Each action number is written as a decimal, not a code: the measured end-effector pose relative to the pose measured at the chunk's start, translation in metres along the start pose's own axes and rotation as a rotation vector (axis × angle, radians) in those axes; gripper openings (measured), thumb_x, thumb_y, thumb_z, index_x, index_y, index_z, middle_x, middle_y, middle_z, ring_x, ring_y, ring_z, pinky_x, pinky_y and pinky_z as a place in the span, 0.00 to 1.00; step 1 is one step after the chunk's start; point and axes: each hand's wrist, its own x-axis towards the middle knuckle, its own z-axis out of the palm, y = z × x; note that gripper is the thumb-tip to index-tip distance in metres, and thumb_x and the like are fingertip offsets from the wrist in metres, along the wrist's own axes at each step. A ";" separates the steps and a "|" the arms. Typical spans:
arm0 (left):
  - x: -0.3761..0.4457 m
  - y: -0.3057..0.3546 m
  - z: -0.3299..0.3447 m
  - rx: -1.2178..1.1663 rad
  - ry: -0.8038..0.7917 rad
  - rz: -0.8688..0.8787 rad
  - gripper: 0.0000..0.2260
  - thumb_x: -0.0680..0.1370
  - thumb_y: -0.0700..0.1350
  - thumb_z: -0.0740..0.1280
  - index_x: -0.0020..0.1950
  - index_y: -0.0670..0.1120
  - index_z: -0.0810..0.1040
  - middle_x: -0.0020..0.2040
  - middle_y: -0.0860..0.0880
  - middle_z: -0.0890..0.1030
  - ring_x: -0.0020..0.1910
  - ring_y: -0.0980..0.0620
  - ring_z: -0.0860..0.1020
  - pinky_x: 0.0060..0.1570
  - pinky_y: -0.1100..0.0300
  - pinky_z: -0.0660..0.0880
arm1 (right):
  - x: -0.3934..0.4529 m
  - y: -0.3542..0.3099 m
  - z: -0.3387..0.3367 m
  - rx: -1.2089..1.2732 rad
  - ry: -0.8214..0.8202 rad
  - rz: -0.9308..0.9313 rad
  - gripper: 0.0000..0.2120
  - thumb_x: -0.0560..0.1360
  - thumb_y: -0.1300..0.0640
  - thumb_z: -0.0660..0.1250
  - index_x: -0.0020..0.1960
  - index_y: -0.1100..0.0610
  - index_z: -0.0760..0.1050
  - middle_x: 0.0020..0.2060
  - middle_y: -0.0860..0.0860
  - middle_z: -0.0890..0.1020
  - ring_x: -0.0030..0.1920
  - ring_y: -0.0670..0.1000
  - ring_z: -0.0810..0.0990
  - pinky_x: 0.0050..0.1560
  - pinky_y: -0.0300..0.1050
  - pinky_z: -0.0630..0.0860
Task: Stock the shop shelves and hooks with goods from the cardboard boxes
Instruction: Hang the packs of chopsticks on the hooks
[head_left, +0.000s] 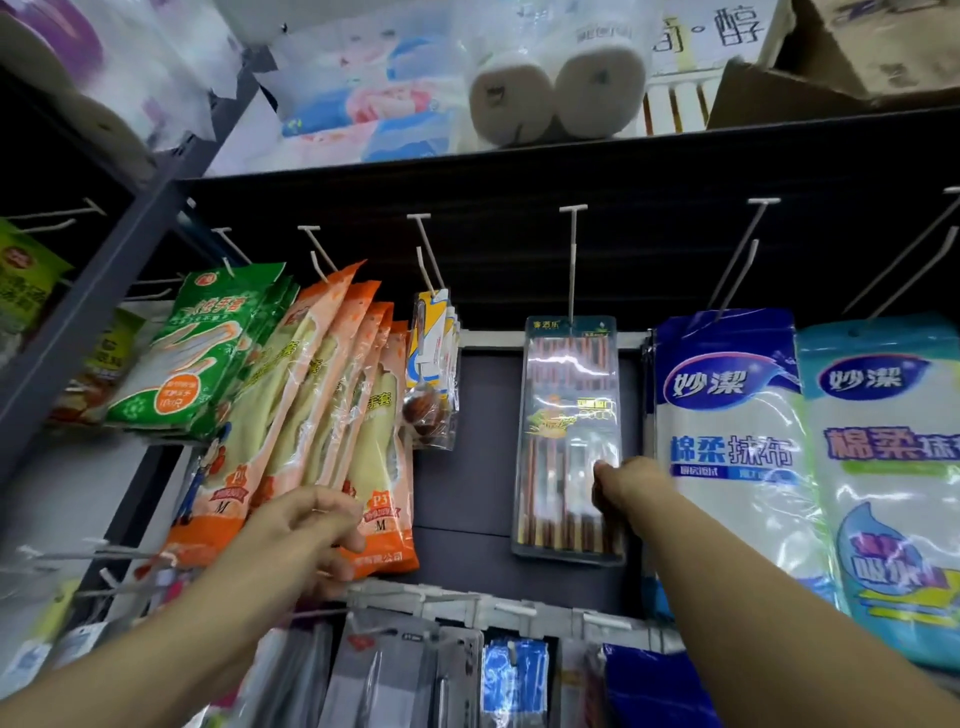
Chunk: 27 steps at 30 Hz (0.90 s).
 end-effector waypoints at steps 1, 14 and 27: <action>-0.001 -0.001 -0.001 0.001 0.006 -0.003 0.04 0.78 0.39 0.65 0.49 0.40 0.78 0.38 0.42 0.80 0.29 0.49 0.75 0.27 0.59 0.72 | -0.006 -0.001 -0.002 -0.029 -0.006 0.008 0.15 0.77 0.54 0.65 0.58 0.64 0.74 0.51 0.61 0.80 0.51 0.60 0.79 0.46 0.45 0.73; -0.068 0.003 -0.016 0.010 -0.064 0.050 0.05 0.78 0.39 0.64 0.44 0.43 0.78 0.34 0.46 0.80 0.30 0.52 0.76 0.34 0.58 0.73 | -0.163 -0.023 -0.057 0.441 0.069 -0.554 0.14 0.77 0.55 0.65 0.62 0.54 0.71 0.43 0.46 0.75 0.38 0.43 0.75 0.39 0.41 0.78; -0.354 -0.116 -0.057 0.066 -0.229 -0.375 0.09 0.79 0.37 0.62 0.41 0.47 0.76 0.34 0.47 0.78 0.25 0.61 0.75 0.29 0.70 0.73 | -0.503 0.246 -0.061 0.366 -0.222 0.102 0.07 0.77 0.61 0.66 0.48 0.50 0.75 0.37 0.50 0.78 0.39 0.45 0.77 0.43 0.37 0.74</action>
